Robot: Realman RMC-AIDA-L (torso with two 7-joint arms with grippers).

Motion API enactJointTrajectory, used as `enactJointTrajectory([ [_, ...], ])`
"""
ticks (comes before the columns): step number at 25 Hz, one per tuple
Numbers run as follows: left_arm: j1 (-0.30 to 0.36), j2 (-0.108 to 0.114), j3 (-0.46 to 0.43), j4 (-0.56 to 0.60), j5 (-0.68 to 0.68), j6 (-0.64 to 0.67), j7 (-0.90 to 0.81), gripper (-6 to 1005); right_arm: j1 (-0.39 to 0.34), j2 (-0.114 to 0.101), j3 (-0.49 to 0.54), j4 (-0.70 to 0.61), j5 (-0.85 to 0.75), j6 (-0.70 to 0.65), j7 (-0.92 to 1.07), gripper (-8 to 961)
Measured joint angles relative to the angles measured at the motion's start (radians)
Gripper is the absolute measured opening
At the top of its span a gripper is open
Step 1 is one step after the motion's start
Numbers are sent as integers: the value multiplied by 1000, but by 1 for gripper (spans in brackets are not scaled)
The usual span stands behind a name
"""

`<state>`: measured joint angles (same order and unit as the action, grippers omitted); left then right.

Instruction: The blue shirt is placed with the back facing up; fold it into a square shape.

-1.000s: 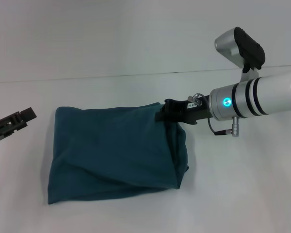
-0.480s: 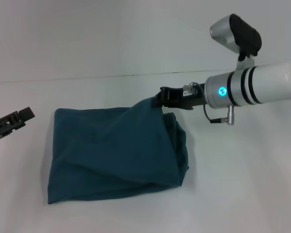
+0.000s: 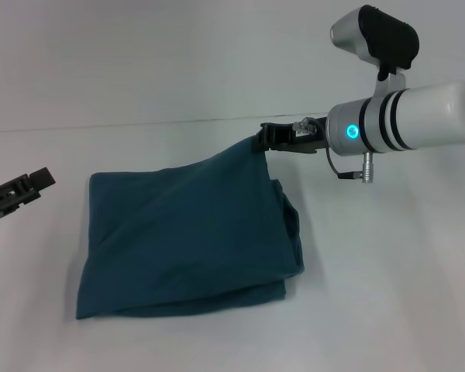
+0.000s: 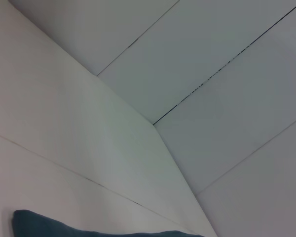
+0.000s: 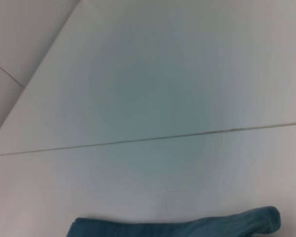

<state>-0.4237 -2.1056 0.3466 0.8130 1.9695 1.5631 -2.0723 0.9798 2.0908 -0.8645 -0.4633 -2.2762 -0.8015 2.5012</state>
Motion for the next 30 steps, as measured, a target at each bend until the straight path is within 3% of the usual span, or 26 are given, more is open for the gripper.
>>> enactJointTrajectory([
  [12,-4,-1,0,-1,0,-12,-4,669,-5,-3,-44,50,-1,55,16,42],
  [20,-4,-4,0,-3,0,-14,-5,669,-17,-31,-53,85,-52,49,130,49],
  [25,-6,-3,8,-3,3,-14,-6,668,-17,-51,-51,52,-166,11,241,188],
  [30,-24,5,41,-3,32,-14,-32,668,-51,-99,-18,-99,-73,-231,202,345],
])
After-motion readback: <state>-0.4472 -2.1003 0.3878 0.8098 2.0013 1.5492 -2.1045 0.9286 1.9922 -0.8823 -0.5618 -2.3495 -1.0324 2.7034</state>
